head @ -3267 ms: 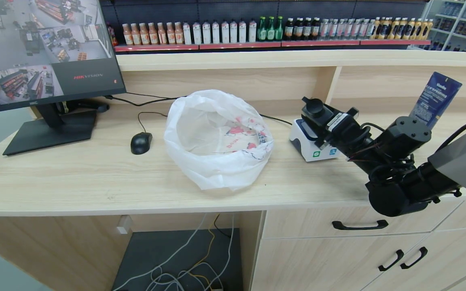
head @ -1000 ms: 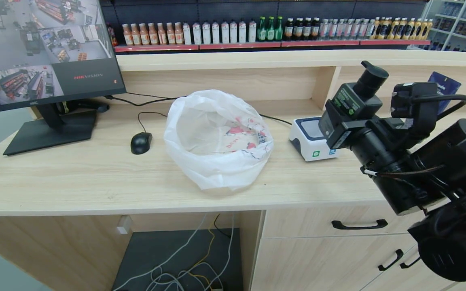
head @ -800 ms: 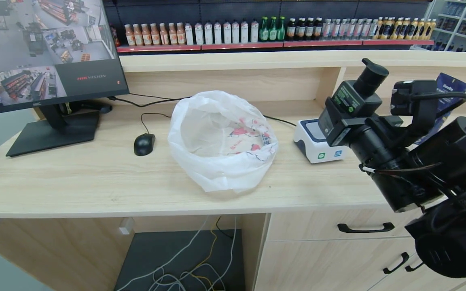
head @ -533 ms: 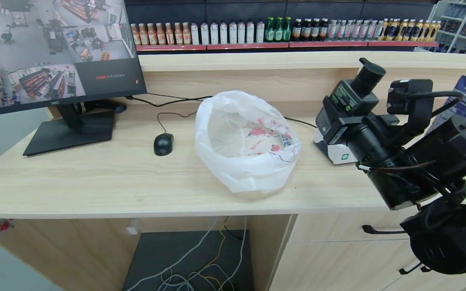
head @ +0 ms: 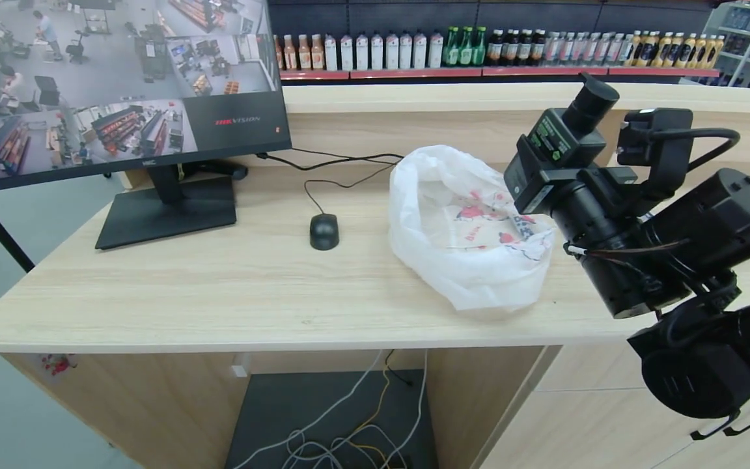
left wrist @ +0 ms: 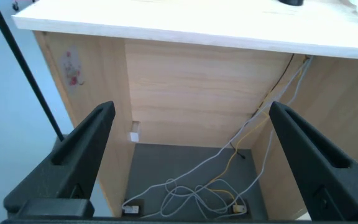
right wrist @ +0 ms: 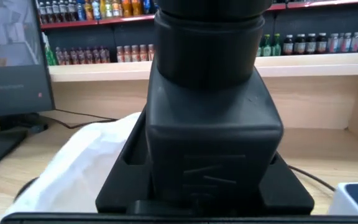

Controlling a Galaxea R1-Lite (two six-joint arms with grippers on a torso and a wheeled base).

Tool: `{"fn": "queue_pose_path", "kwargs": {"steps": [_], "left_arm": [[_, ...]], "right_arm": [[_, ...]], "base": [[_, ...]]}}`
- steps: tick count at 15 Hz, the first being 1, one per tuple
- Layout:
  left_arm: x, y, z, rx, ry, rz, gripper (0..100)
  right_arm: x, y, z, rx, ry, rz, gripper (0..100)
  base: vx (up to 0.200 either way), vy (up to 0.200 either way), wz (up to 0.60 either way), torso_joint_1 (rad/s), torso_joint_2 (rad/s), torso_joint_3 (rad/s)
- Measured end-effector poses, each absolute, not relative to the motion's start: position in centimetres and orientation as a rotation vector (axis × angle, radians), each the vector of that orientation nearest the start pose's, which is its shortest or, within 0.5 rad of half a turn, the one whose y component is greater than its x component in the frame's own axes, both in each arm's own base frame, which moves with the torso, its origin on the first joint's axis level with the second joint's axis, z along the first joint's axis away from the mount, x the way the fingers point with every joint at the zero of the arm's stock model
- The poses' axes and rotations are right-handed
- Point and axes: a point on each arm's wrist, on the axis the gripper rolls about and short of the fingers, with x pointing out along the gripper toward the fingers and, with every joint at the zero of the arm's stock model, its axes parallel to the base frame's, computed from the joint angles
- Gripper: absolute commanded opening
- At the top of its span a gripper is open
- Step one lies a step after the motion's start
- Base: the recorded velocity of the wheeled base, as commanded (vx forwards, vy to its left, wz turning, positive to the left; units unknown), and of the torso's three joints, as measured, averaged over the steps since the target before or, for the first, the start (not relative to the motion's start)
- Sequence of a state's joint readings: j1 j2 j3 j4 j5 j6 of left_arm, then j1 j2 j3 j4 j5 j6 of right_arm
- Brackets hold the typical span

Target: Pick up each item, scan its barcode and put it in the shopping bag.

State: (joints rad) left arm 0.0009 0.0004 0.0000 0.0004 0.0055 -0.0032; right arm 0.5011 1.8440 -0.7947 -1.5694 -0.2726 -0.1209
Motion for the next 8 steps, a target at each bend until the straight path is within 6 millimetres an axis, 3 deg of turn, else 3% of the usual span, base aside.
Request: {"fn": "queue_pose_path", "kwargs": {"steps": [8], "left_arm": [[-2.3, 0.0, 7.5, -0.001, 0.0, 0.006, 100]], "right_arm": [[29.4, 17.4, 23.4, 0.086, -0.457, 0.248, 0]], "base": [[0.0, 0.0, 0.0, 0.0, 0.0, 0.0]]}}
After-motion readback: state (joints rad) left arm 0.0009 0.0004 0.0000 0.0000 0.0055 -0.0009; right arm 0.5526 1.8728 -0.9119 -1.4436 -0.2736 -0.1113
